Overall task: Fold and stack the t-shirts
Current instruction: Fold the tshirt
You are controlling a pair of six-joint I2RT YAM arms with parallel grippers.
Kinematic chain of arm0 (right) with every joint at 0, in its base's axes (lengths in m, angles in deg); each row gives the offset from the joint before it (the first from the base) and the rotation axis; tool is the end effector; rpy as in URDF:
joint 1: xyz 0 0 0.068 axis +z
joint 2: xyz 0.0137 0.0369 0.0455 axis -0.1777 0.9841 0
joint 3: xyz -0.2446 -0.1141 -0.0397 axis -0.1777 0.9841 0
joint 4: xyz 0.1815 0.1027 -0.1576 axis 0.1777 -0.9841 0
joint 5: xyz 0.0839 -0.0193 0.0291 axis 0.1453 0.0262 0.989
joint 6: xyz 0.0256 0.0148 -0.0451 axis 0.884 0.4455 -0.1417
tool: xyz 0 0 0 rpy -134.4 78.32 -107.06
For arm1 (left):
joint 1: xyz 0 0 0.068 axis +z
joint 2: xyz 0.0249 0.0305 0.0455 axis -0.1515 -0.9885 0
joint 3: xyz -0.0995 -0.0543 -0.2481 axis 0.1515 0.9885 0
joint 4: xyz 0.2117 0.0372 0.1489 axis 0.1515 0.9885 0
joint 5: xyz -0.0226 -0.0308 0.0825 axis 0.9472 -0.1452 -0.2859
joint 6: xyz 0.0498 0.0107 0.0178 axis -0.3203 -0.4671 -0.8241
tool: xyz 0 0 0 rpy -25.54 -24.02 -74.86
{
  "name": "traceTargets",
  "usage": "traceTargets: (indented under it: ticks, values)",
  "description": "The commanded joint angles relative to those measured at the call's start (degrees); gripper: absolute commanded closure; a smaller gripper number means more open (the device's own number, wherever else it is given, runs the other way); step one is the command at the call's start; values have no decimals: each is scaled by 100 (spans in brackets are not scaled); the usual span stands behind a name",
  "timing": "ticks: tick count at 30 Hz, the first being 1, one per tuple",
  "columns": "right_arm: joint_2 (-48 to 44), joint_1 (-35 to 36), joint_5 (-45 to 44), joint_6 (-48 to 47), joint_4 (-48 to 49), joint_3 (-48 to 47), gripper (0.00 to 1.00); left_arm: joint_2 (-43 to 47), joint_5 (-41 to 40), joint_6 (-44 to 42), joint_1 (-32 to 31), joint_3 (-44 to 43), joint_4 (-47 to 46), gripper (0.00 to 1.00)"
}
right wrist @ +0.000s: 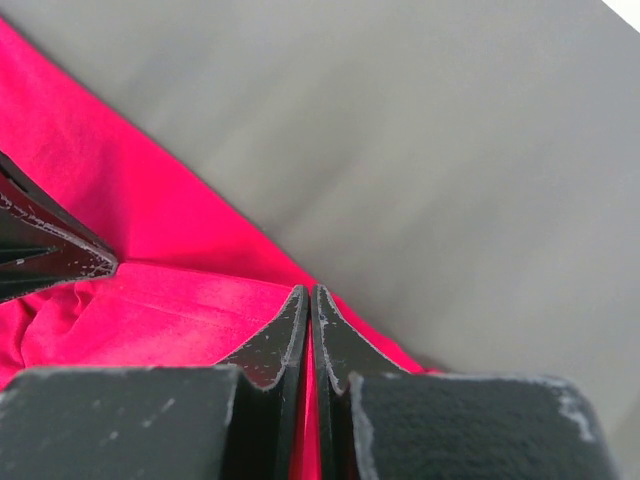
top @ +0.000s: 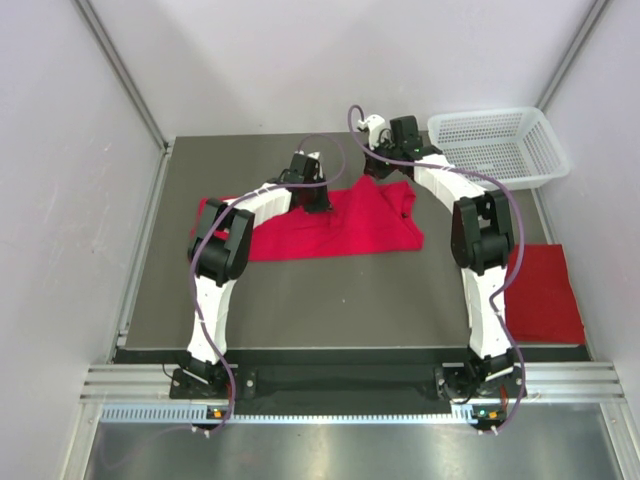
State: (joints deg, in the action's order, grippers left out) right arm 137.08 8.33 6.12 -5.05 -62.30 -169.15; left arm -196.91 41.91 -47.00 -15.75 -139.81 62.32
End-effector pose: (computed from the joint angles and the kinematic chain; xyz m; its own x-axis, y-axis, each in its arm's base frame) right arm 0.4867 0.1778 0.2244 -0.4128 -0.4050 -0.8158 -0.7168 0.6971 0.0167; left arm 0.4428 -0.2090 0.1562 -0.8302 -0.1490 -0.5372 0.1416 0.8757 -0.4616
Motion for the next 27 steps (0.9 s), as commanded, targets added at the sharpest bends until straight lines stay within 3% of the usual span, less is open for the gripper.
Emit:
traceTargets:
  ticks: [1, 27]
  values:
    - [8, 42, -13, -207, 454, -147, 100, 400, -85, 45, -14, 36, 95, 100]
    - [-344, -11, -180, -225, 1070, 715, 100, 874, -665, 757, -14, 642, -177, 100]
